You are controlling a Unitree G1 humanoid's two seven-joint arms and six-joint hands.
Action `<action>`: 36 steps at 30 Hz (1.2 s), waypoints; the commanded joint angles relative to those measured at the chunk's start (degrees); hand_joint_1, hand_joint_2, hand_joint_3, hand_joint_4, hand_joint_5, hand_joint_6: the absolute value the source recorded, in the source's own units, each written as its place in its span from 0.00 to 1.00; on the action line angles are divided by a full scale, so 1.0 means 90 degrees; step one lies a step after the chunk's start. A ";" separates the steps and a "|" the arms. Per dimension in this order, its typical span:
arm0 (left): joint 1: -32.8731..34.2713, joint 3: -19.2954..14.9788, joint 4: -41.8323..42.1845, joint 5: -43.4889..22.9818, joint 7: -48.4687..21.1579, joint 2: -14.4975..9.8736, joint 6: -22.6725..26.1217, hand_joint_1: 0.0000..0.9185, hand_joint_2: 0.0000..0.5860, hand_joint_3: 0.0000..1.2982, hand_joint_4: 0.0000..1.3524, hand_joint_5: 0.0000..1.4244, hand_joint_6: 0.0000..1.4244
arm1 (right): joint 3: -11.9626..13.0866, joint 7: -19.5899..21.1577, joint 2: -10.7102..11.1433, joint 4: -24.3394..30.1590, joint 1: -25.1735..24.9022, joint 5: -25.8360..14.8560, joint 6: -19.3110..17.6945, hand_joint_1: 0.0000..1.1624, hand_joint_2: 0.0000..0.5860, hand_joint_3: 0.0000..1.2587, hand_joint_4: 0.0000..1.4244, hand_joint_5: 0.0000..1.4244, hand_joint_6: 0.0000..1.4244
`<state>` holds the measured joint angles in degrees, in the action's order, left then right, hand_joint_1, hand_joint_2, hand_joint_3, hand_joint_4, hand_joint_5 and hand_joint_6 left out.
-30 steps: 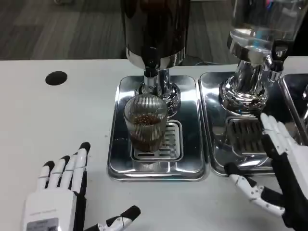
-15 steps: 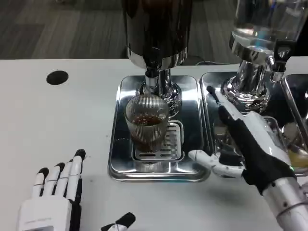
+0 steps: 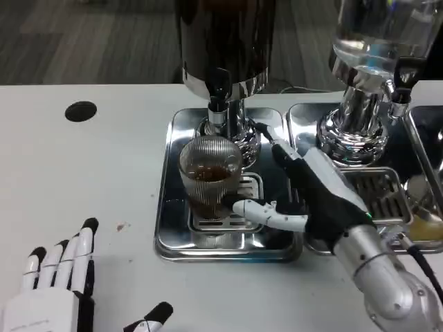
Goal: Grasp the cup under the faucet to collect the drink, then remove the cup.
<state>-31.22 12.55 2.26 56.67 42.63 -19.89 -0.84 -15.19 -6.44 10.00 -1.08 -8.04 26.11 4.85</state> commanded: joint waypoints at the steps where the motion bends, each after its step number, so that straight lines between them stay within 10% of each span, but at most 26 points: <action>1: -0.0058 -0.0055 -0.0020 -0.0052 0.0119 -0.0053 -0.0071 0.00 0.17 0.03 0.00 0.10 0.06 | -0.0085 0.0114 -0.0196 -0.0238 -0.0320 -0.0009 0.0067 0.44 0.25 0.00 0.00 0.00 0.00; 36: -0.0019 -0.0394 -0.0483 -0.0425 0.0265 -0.0055 -0.0317 0.00 0.24 0.06 0.00 0.10 0.06 | -0.0267 0.0971 -0.0711 -0.1953 -0.1055 -0.0101 -0.0469 0.53 0.25 0.00 0.00 0.00 0.03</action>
<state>-31.22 9.50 -1.38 53.43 43.99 -20.06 -3.28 -17.40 1.51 3.75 -17.88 -16.25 25.43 2.37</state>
